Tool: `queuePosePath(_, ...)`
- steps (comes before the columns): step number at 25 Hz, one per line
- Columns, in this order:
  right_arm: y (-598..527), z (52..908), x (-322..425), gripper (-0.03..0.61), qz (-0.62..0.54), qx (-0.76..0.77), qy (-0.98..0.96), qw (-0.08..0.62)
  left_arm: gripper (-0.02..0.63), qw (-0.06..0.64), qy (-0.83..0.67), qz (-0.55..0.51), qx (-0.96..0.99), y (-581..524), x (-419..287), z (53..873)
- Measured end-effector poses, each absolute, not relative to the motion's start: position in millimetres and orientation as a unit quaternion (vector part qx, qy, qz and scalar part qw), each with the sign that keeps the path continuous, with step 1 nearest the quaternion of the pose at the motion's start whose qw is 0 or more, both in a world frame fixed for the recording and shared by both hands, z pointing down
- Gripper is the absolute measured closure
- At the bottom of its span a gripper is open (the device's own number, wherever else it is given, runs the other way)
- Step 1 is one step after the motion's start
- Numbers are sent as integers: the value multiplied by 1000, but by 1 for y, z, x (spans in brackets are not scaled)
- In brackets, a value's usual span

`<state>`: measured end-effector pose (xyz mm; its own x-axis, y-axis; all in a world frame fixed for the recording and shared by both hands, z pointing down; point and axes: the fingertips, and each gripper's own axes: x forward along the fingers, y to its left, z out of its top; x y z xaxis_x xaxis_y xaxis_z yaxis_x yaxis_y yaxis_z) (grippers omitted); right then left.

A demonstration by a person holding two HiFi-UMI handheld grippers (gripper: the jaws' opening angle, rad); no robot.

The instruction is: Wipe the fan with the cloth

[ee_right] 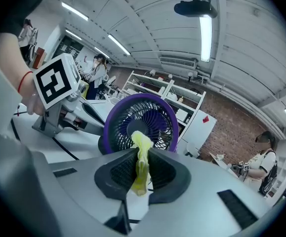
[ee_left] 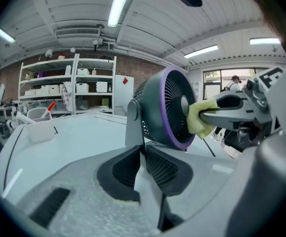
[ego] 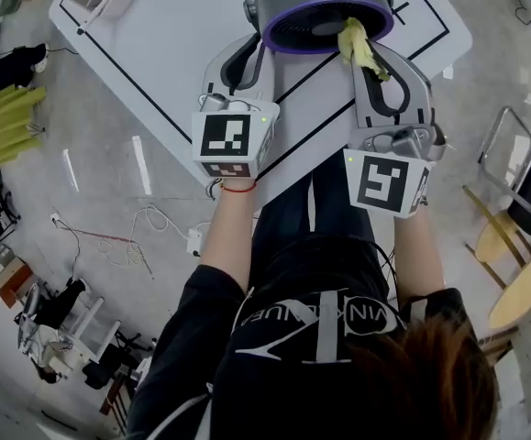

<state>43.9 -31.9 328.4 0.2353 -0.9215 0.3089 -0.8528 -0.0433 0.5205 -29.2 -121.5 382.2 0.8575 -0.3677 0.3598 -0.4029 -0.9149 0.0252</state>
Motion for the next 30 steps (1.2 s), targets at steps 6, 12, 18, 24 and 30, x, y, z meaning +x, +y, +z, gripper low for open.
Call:
queuePosePath(6, -27, 321, 36, 537, -63, 715, -627, 303, 560, 43, -180, 190, 964, -122, -29, 381)
queuePosePath(12, -28, 306, 26, 537, -71, 714, -637, 281, 562, 62, -185, 178, 964, -122, -29, 382)
queuePosePath(18, -36, 277, -3, 537, -108, 691, -667, 257, 562, 63, -178, 172, 967, -120, -29, 381)
queuePosePath(24, -66, 253, -51, 537, -157, 638, -710, 255, 563, 62, -178, 166, 968, -117, -28, 380)
queuePosePath(30, -101, 246, -57, 537, -151, 628, -694, 319, 563, 58, -174, 164, 969, -116, -27, 380)
